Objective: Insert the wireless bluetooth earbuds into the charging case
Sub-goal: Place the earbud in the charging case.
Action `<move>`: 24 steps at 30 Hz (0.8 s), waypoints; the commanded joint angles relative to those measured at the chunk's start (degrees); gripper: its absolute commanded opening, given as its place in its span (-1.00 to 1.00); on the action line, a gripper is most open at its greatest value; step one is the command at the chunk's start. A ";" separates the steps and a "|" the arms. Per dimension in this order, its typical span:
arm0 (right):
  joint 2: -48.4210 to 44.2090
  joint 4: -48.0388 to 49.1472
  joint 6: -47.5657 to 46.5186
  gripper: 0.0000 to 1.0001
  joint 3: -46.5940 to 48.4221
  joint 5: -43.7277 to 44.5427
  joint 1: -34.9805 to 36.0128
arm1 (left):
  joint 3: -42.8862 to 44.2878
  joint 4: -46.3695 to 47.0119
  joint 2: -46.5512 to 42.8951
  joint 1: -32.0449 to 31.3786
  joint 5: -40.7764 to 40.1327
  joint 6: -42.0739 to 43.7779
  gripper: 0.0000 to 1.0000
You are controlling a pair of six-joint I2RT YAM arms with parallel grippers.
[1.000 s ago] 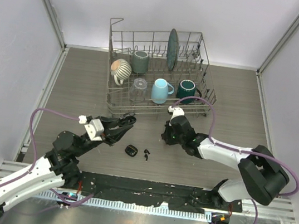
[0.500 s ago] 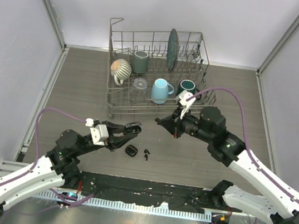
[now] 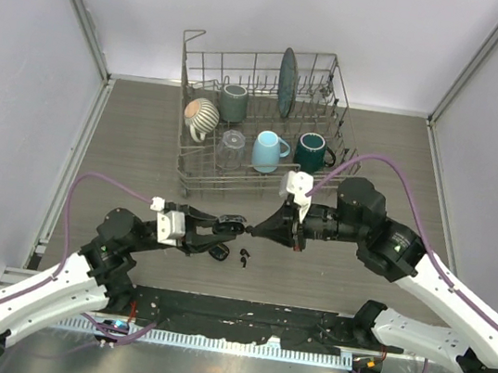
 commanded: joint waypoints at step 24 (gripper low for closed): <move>1.11 3.04 -5.14 -0.98 0.85 0.85 3.80 | 2.69 12.05 5.38 0.11 8.84 -6.38 -1.00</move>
